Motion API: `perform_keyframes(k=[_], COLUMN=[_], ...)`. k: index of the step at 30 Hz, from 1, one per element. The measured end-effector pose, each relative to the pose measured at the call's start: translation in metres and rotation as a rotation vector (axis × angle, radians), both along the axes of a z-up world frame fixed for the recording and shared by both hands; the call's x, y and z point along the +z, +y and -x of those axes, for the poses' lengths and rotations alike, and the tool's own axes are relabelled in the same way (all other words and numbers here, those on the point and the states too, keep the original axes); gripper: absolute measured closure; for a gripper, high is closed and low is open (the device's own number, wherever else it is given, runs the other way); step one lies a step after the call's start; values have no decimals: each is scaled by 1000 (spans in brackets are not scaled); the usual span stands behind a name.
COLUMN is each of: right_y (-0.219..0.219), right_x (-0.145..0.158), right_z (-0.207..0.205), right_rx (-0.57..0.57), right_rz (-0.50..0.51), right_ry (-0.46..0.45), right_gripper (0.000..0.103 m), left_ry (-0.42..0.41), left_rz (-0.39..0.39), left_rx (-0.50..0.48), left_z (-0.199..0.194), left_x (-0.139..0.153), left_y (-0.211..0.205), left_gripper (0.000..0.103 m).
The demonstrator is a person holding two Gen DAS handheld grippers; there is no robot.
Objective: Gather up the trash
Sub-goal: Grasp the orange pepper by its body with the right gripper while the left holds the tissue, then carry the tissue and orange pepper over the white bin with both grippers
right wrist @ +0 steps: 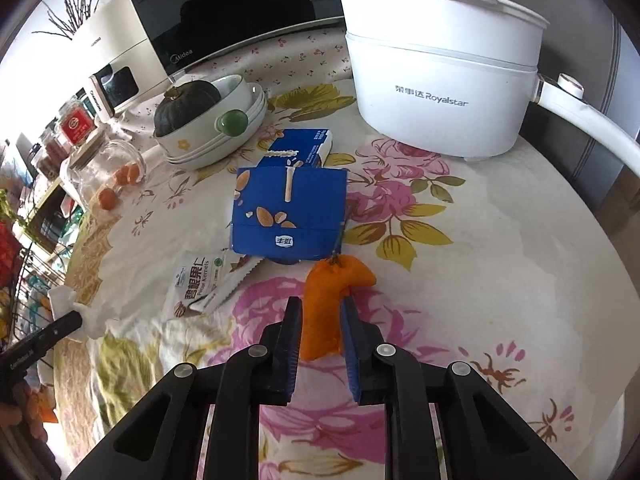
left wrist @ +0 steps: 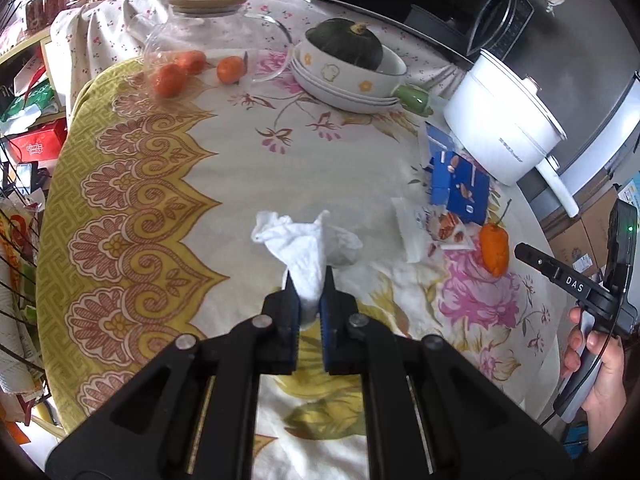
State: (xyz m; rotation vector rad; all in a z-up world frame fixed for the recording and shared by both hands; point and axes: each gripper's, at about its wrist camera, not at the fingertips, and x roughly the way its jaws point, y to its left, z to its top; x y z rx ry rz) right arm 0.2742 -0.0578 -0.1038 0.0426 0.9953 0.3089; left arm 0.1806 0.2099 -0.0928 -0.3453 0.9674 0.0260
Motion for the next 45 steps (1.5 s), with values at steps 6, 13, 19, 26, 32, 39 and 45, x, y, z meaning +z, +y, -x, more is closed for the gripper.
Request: perform_keyframes(k=[6,13,19,26,32,39,45], right_y=[-24,-42,-21,0,4,-5,-28], right_x=[16,22,10,-24,-41,-31,-8], right_z=[27,34,13,-25,-41,-30,0], right_rx=[23,18,-3,-40,-62,-26,-20], right_rz=[15,-52,-57,-25,-8,-3,-27], right_ry=[-11,34,52,80,70,55,55], right_gripper=[90,48,35,35,56,83,83], left_ry=[12,6,10,51,121,192,183], left_rz=[39,58,-7,-36,-56,-63,-16], left_rx=[-24,-54,-73,-87,-62,-92,-112], left_z=[14,36,41,28,16,16,18], left_x=[8,22,20,2,-23,-40,-29], left_y=[-25,-46,-41,-27,-22,-25,-35], left_gripper=[94,94,94,87,49,56,88])
